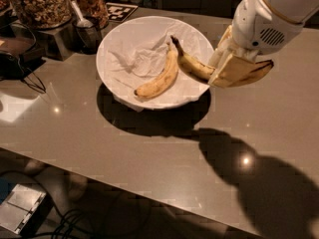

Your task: Pick banana from white bowl

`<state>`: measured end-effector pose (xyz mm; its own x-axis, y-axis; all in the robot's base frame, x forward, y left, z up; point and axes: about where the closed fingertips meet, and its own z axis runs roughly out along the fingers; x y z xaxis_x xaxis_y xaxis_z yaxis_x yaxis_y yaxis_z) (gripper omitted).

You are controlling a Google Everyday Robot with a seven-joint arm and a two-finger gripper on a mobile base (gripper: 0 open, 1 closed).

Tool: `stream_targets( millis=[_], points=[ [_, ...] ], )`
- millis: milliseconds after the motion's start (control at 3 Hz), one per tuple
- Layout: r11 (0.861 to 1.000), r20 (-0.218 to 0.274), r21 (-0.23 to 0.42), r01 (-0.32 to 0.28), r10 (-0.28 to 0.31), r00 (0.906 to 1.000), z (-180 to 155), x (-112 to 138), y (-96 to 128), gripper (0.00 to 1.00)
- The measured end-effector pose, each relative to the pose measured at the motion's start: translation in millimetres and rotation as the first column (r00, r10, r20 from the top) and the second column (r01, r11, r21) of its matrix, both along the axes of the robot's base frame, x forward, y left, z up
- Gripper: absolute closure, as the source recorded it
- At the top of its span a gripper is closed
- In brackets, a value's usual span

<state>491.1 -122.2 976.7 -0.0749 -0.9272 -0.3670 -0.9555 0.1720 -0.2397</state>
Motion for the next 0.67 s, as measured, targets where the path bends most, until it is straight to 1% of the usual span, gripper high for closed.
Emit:
stream_targets(
  millis=[333,667],
  points=[
    [0.997,0.043,-0.033,-0.068,0.069,0.9967,-0.4,-43.6,-21.9,1.00],
    [0.997,0.046,-0.037,-0.073,0.075,0.9962,-0.7,-45.8,-23.4,1.00]
  ],
)
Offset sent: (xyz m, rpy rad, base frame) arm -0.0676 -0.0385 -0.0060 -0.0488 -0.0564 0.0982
